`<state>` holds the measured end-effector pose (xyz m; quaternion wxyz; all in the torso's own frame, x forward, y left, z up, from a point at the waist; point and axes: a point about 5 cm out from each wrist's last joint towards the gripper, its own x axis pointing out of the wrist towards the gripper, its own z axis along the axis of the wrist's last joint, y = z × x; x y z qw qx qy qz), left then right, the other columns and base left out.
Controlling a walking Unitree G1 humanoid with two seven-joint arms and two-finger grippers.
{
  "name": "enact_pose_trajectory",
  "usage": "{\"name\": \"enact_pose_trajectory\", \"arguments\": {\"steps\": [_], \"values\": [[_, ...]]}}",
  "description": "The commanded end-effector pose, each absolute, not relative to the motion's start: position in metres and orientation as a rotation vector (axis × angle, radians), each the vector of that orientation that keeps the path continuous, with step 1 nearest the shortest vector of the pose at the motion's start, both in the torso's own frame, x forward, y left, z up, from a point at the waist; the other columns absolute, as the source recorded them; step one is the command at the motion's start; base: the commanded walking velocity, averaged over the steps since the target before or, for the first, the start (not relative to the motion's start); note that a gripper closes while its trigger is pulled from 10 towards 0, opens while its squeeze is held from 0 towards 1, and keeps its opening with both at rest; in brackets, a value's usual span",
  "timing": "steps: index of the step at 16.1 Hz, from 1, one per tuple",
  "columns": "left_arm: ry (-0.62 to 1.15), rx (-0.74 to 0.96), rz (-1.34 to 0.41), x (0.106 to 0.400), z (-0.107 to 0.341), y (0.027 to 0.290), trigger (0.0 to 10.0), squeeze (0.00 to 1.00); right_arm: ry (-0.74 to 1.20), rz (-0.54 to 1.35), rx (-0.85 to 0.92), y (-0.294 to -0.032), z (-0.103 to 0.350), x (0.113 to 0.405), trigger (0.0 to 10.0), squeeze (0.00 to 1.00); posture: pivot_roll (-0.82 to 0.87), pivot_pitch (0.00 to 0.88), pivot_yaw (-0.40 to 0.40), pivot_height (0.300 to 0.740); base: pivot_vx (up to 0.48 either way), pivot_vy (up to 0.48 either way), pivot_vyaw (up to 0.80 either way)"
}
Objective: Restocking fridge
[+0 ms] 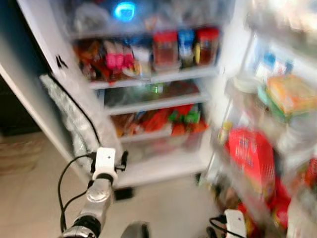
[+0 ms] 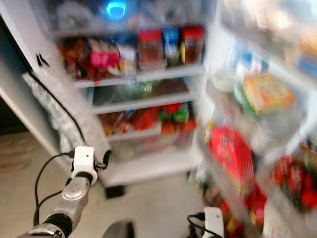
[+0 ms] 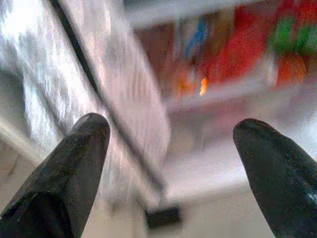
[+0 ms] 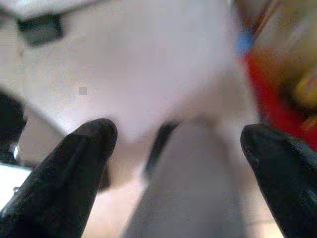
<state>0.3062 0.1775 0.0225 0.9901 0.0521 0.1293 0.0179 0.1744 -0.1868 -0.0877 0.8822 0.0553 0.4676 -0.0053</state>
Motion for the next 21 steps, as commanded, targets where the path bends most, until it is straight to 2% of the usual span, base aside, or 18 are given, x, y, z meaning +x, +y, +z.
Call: {"name": "enact_pose_trajectory", "arguments": {"steps": [1, 4, 6, 8, 10, 11, 18, 21], "values": [[0.381, 0.081, 0.066, 0.295, 0.006, 0.19, 10.0, 0.0, 0.986, -0.009, 0.117, -0.187, -0.088, 0.174, 10.0, 0.0, 0.05, 0.066, 0.056, 0.645, 0.0, 0.0, 0.0], [0.548, 0.136, 0.071, 0.271, -0.019, 0.206, 10.0, 0.0, 0.984, -0.008, 0.119, -0.187, -0.088, 0.175, 10.0, 0.0, 0.06, 0.073, 0.057, 0.645, 0.0, 0.0, 0.0], [0.734, 0.149, 0.122, 0.238, -0.044, 0.221, 10.0, 0.0, 0.984, -0.007, 0.118, -0.187, -0.088, 0.175, 10.0, 0.0, 0.07, 0.076, 0.054, 0.645, 0.0, 0.0, 0.0], [0.811, 0.173, 0.118, 0.223, -0.055, 0.225, 10.0, 0.0, 0.981, -0.006, 0.119, -0.187, -0.087, 0.175, 10.0, 0.0, 0.06, 0.08, 0.053, 0.645, 0.0, 0.0, 0.0], [0.824, 0.157, 0.117, 0.219, -0.058, 0.221, 10.0, 0.0, 0.961, -0.021, 0.14, -0.187, -0.087, 0.176, 10.0, 0.0, 0.06, 0.088, 0.052, 0.65, 0.0, 0.0, 0.0], [0.805, 0.139, 0.092, 0.222, -0.058, 0.214, 10.0, 0.0, 0.965, -0.02, 0.137, -0.188, -0.087, 0.176, 10.0, 0.0, 0.06, 0.088, 0.051, 0.665, 0.0, 0.0, 0.0], [0.784, 0.14, 0.073, 0.225, -0.056, 0.208, 10.0, 0.0, 0.976, -0.014, 0.139, -0.187, -0.087, 0.176, 10.0, 0.0, 0.06, 0.088, 0.053, 0.729, 0.0, 0.0, 0.0], [0.786, 0.137, 0.072, 0.224, -0.057, 0.208, 10.0, 0.0, 0.971, -0.014, 0.151, -0.186, -0.087, 0.176, 10.0, 0.0, 0.06, 0.088, 0.054, 0.729, 0.0, 0.48, 0.0]]}}
